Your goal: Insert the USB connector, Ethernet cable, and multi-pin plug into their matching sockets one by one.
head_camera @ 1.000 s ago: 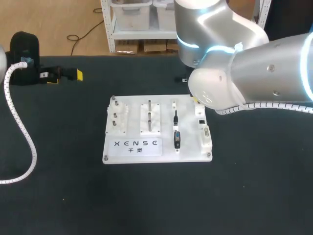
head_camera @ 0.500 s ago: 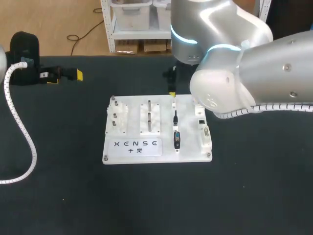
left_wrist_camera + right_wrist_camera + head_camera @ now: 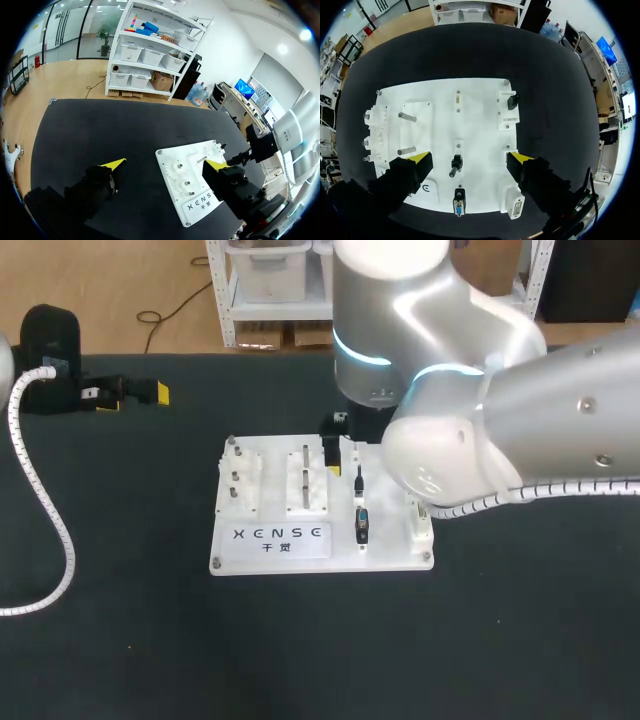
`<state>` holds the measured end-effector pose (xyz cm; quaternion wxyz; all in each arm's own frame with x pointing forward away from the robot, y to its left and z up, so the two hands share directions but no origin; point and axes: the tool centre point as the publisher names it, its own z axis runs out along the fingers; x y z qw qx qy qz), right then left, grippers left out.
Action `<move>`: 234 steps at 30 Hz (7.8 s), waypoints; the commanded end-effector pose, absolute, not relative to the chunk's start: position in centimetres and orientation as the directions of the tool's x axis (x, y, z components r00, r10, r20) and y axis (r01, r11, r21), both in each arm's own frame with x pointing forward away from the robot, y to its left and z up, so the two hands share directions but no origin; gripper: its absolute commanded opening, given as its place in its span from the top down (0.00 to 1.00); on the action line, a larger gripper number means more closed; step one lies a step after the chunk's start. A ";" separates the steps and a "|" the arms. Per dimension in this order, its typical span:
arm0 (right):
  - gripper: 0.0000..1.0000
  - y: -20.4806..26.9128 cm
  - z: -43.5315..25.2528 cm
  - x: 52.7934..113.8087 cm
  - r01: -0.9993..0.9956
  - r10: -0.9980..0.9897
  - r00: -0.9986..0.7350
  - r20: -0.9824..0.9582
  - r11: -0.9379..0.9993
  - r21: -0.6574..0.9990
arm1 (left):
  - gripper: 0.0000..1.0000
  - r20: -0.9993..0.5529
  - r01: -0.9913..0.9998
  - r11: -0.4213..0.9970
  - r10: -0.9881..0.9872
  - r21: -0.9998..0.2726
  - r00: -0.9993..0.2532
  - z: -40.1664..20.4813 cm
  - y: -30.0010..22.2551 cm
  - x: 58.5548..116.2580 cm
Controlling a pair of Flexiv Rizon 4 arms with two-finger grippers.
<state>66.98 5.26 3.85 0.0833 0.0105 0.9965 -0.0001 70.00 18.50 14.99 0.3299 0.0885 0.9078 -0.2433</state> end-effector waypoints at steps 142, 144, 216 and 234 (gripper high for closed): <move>1.00 -1.3 2.9 66.9 0.007 -0.007 -0.974 -0.226 0.998 -0.059 | 0.00 -0.642 0.321 0.866 0.000 -0.383 -0.767 15.0 18.5 70.0; 1.00 -1.3 2.5 67.0 0.009 -0.007 -0.975 -0.222 0.998 -0.069 | 0.00 -0.642 0.321 0.866 0.000 -0.383 -0.767 15.0 18.5 70.0; 0.00 6.4 3.1 59.2 -0.076 -0.071 -0.985 -0.156 0.997 0.028 | 0.00 -0.642 0.321 0.866 0.000 -0.383 -0.767 15.0 18.5 70.0; 0.00 6.6 2.4 58.9 -0.070 -0.070 -0.988 -0.135 0.998 0.000 | 0.00 -0.642 0.321 0.866 0.000 -0.383 -0.767 15.0 18.5 70.0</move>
